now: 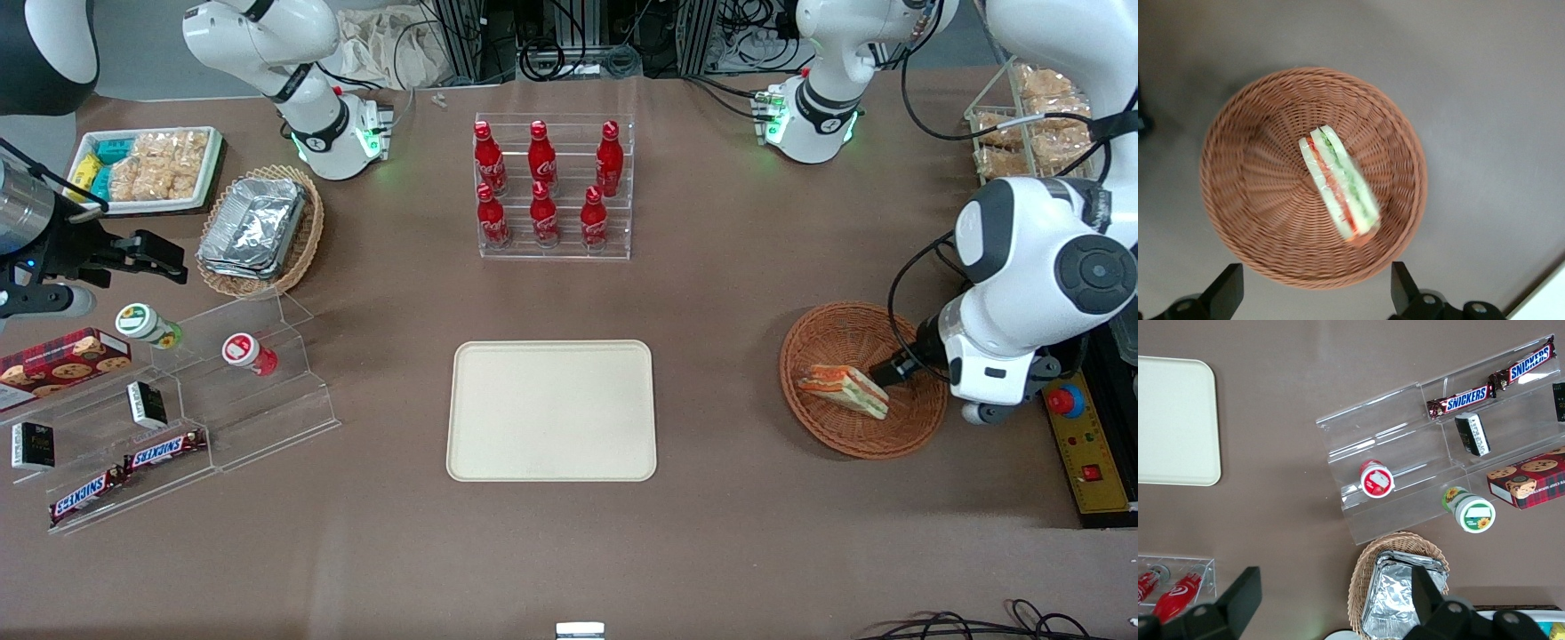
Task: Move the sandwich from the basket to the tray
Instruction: 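Lower the open left gripper around the sandwich and close it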
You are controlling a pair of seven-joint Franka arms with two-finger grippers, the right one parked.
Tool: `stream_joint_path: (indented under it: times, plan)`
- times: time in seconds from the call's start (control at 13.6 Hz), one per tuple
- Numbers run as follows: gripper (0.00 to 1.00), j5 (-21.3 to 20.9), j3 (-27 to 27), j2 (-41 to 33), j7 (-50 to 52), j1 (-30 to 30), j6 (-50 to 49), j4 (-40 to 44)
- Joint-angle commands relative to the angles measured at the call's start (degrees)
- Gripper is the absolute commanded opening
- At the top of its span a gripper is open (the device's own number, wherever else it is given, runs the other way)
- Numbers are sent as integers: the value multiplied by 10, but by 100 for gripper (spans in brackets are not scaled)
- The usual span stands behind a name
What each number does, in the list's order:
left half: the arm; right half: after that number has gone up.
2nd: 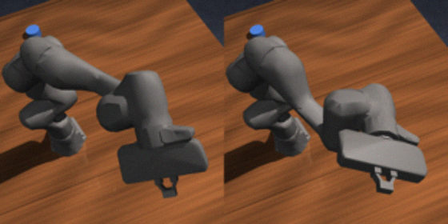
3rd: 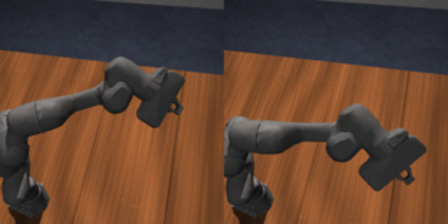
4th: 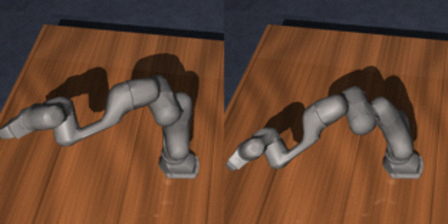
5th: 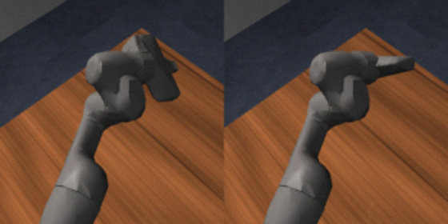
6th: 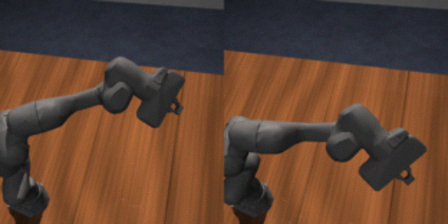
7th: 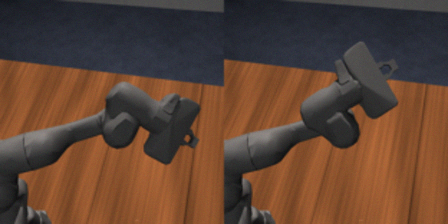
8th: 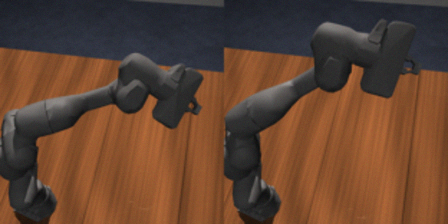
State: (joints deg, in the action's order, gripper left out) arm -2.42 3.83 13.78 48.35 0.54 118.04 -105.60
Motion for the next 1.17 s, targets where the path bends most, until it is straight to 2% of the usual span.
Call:
stream_joint_path:
  times: [0.0, 0.22, 0.37, 1.1]
  plan:
    - [99, -9, 1, 0, 178, 1, 36, -27]
    - [99, -9, 2, 23, 240, -1, 55, -32]
    - [99, -9, 2, 26, 290, -1, 120, -71]
    - [99, -12, 1, 77, 295, 7, 191, -98]
